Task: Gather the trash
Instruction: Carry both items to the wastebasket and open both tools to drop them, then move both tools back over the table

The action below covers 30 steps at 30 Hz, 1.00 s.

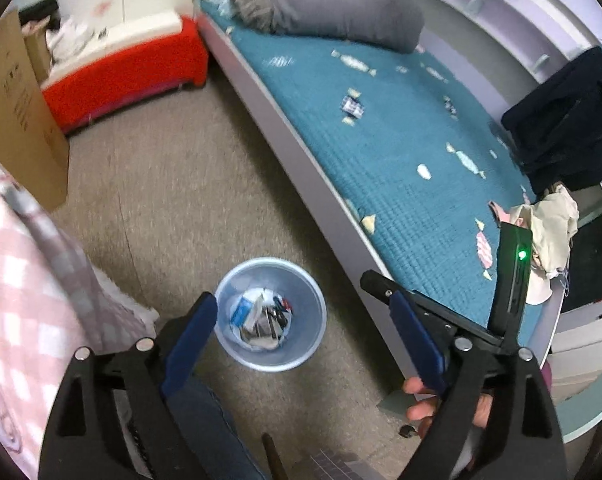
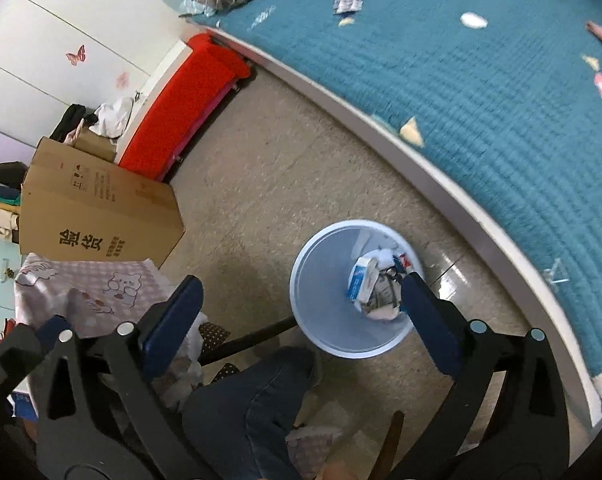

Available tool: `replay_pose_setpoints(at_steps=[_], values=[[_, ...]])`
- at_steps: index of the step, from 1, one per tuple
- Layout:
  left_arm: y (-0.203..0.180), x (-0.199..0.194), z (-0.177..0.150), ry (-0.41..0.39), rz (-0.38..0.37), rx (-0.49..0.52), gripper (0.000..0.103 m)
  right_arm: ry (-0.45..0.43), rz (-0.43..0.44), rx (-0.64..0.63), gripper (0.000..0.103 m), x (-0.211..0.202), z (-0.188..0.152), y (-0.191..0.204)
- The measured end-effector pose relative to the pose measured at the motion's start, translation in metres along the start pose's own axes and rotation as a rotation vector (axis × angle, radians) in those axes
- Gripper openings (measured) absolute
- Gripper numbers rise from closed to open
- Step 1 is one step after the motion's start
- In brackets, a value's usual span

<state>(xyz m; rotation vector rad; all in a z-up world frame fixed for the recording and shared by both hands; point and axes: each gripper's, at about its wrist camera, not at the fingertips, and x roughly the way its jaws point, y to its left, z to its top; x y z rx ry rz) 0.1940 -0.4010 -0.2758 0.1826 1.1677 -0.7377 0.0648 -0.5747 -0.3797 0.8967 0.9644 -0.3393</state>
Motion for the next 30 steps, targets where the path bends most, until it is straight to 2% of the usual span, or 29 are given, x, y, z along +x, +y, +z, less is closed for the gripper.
replay_pose_setpoints(at_steps=[9,16,22,30], values=[[-0.009,-0.064,-0.008,-0.145,-0.016,0.048,0.089,-0.124,-0.024,-0.071,0.097,-0.067,0.001,0.034],[0.0,-0.119,-0.022,-0.257,0.005,0.059,0.089,-0.218,-0.003,-0.16,0.097,-0.12,-0.009,0.087],[0.028,-0.173,-0.039,-0.358,0.026,0.028,0.09,-0.275,0.038,-0.254,0.097,-0.154,-0.024,0.142],[0.08,-0.234,-0.068,-0.472,0.065,-0.046,0.094,-0.307,0.101,-0.391,0.097,-0.177,-0.054,0.214]])
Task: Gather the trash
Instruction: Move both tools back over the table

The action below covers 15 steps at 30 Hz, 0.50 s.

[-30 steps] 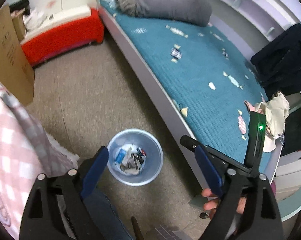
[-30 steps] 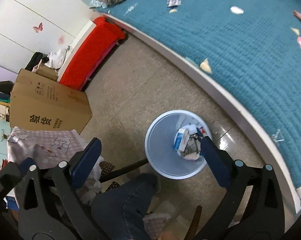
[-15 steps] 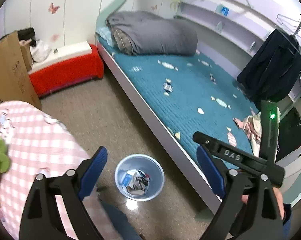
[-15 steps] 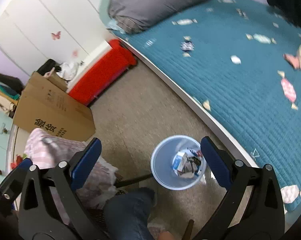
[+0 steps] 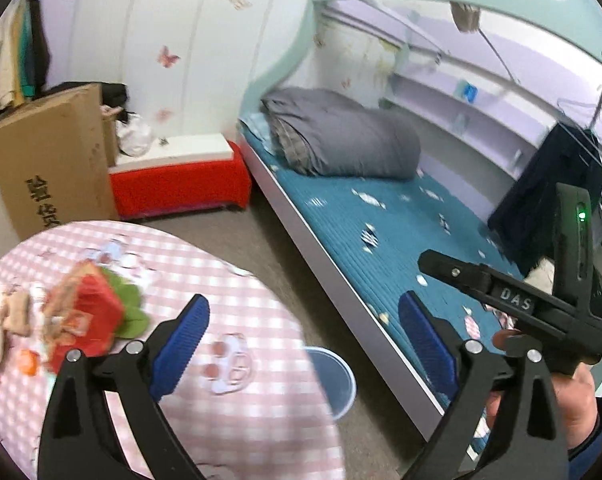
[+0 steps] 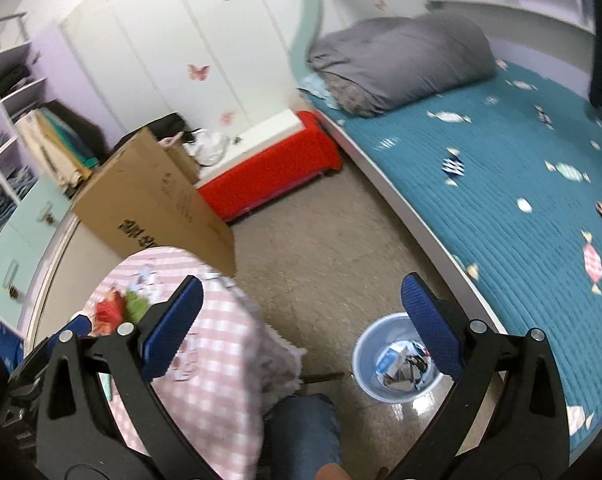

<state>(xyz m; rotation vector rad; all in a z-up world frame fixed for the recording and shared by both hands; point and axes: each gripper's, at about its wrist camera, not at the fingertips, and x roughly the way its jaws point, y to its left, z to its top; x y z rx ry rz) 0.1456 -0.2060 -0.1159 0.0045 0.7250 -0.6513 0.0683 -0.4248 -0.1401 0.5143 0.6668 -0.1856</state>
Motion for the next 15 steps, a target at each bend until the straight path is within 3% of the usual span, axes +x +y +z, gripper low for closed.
replay_pose_setpoints(at_steps=[9,15], values=[[0.084,-0.051,-0.014,-0.047,0.085,-0.121,0.095,0.039,0.081,-0.154,0.097,0.019,-0.014,0.088],[0.14,-0.074,-0.035,-0.057,0.188,-0.198,0.095,0.104,0.148,-0.253,0.097,0.048,-0.034,0.147]])
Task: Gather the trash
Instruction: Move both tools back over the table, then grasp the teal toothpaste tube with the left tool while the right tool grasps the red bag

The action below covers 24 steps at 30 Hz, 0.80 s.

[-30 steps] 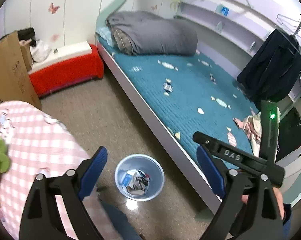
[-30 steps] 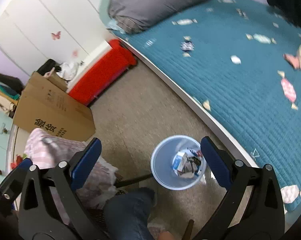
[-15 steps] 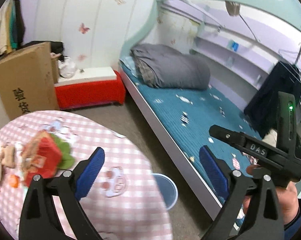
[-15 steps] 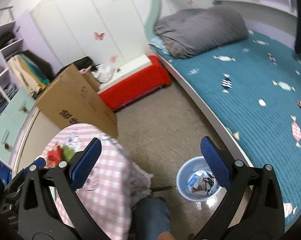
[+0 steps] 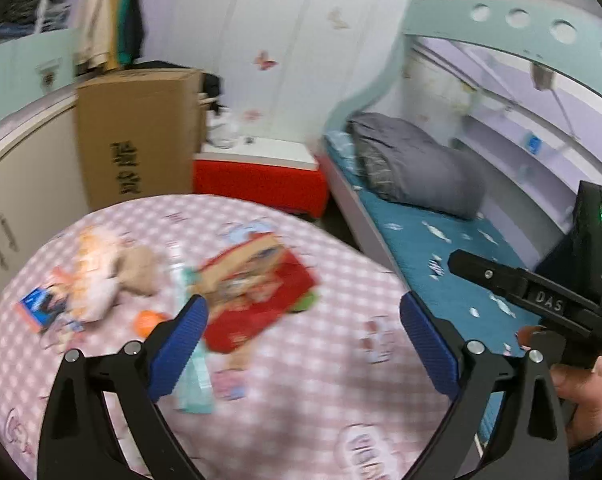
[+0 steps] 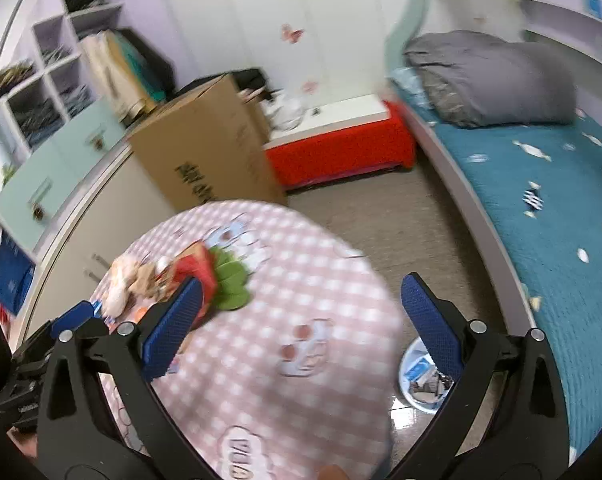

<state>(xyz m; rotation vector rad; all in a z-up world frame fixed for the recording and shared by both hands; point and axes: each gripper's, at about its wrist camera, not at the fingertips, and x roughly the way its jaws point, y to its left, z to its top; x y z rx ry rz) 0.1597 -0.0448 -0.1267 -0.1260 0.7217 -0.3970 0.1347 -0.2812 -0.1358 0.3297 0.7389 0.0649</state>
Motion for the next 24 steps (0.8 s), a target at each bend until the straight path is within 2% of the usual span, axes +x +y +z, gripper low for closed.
replay_pose_setpoints(at_steps=[3,8,12,18,20,22,24], values=[[0.03,-0.003,-0.005,-0.006,0.046,-0.05,0.095,0.045,0.031,-0.016,0.097,0.026,-0.002,0.024],[0.064,-0.007,-0.015,-0.016,0.119,-0.076,0.095,0.109,0.089,-0.018,0.097,0.063,-0.005,0.051],[0.081,-0.006,-0.023,0.0,0.156,-0.098,0.095,0.151,0.112,-0.025,0.097,0.094,-0.006,0.072],[0.097,0.002,-0.032,0.032,0.184,-0.108,0.095,0.204,0.116,0.008,0.096,0.133,-0.009,0.081],[0.096,0.005,-0.033,0.042,0.191,-0.099,0.095,0.211,0.141,0.007,0.074,0.135,-0.012,0.082],[0.096,0.01,-0.035,0.052,0.195,-0.091,0.095,0.2,0.163,0.015,0.058,0.129,-0.012,0.081],[0.094,0.014,-0.036,0.061,0.191,-0.08,0.095,0.186,0.179,0.004,0.057,0.12,-0.011,0.079]])
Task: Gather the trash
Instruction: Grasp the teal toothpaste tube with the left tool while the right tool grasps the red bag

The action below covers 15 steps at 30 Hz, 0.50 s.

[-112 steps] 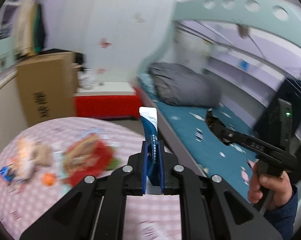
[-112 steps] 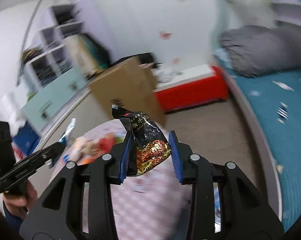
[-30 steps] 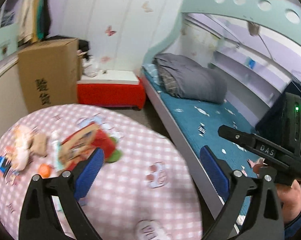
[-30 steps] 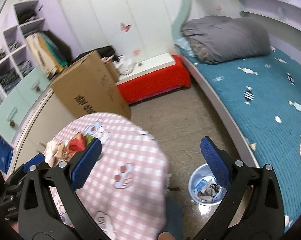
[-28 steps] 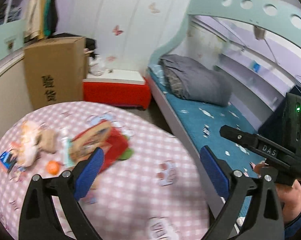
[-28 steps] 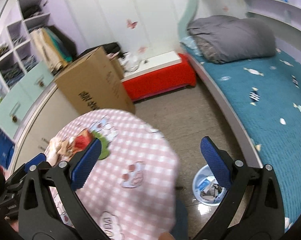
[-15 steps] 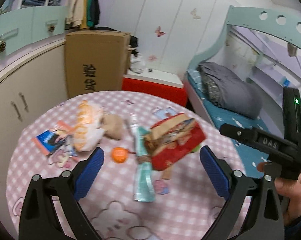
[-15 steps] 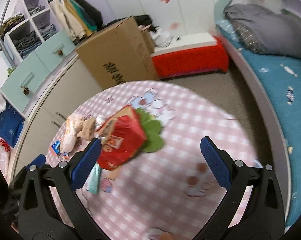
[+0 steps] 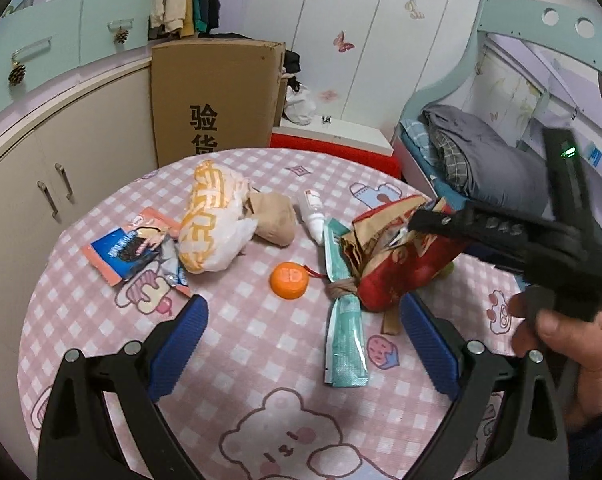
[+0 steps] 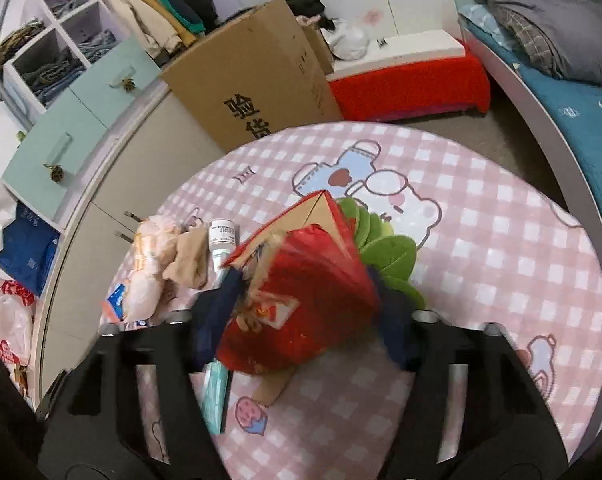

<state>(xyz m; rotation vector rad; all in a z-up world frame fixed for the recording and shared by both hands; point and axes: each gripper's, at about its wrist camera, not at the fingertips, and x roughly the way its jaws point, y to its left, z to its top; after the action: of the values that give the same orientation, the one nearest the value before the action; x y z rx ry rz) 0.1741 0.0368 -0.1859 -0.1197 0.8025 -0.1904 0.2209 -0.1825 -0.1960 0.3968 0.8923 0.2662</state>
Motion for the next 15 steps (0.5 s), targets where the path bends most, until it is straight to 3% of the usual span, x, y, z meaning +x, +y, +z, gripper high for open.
replay_pose_setpoints(at_steps=[11,12,14,15], values=[[-0.03,0.048,-0.003,0.078,0.003,0.092,0.093,-0.109,0.038,0.052,0.055,-0.066,-0.002,-0.036],[-0.03,0.051,-0.003,0.087,0.0,0.089,0.089,-0.117,0.035,0.057,0.055,-0.071,-0.003,-0.039],[-0.032,0.062,-0.004,0.129,-0.017,0.074,0.063,-0.127,0.033,0.063,0.055,-0.079,-0.005,-0.046],[-0.032,0.066,-0.005,0.142,-0.023,0.064,0.057,-0.132,0.033,0.069,0.055,-0.083,-0.007,-0.05]])
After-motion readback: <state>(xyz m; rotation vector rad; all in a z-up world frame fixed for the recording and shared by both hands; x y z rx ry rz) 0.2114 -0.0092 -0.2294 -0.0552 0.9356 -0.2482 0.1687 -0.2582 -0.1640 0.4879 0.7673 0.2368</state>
